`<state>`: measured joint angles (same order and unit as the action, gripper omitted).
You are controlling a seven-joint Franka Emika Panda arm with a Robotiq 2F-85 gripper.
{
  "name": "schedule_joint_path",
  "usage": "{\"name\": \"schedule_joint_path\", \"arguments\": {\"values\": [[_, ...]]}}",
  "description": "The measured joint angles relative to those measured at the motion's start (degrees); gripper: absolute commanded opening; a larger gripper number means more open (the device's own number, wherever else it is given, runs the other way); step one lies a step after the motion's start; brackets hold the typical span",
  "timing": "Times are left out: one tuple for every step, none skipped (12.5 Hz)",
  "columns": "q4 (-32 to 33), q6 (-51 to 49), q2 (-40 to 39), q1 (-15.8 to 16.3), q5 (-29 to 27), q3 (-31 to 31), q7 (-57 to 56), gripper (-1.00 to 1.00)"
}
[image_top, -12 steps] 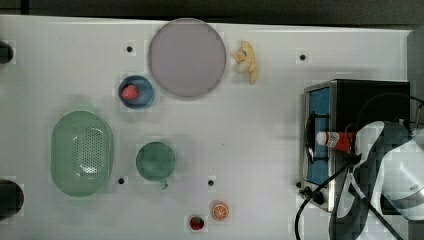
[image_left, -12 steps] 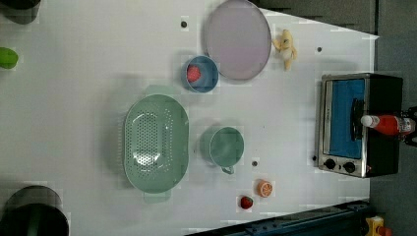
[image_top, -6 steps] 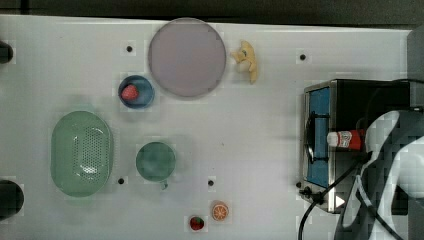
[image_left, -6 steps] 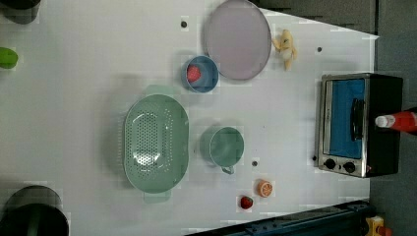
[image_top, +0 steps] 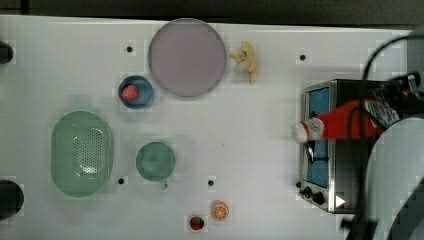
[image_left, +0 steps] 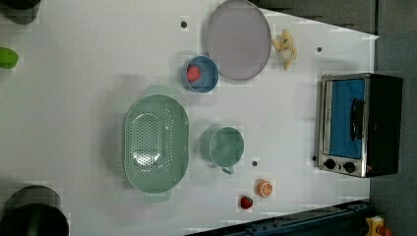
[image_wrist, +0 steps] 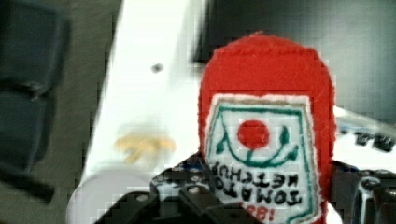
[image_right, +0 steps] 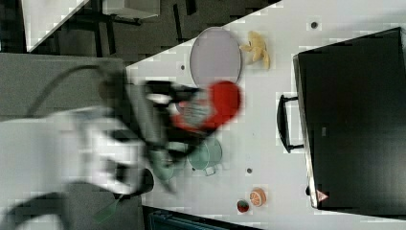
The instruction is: Pick Ketchup from oven and place it on table.
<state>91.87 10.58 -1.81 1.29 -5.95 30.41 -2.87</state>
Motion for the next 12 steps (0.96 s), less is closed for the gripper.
{"name": "schedule_joint_path", "arguments": {"values": [[-1.1,-1.3,1.7,0.6,-0.2,-3.1,0.0,0.29],[-1.5,-1.9,2.7,1.4,-0.3,-5.8,0.0,0.29],[-1.5,-1.7,3.1,2.1,0.7,-8.7,0.0,0.29],[-1.2,-1.9,2.9,2.6,2.6,-12.2,0.0,0.29],[-0.2,-2.8,2.7,3.2,3.1,-15.3,0.0,0.29],[0.5,-2.6,2.1,3.8,3.3,-18.3,0.1,0.29],[1.7,-1.2,1.4,5.1,3.5,-20.5,0.4,0.29],[4.9,0.0,1.2,6.8,3.5,-22.0,1.1,0.29],[8.8,0.3,1.2,7.6,3.9,-23.8,2.1,0.29],[13.0,0.1,1.0,7.8,4.5,-25.6,4.2,0.29],[17.4,2.3,0.2,8.0,4.1,-26.8,5.9,0.29],[21.9,6.5,-1.0,8.7,4.1,-27.1,7.3,0.29]]}}
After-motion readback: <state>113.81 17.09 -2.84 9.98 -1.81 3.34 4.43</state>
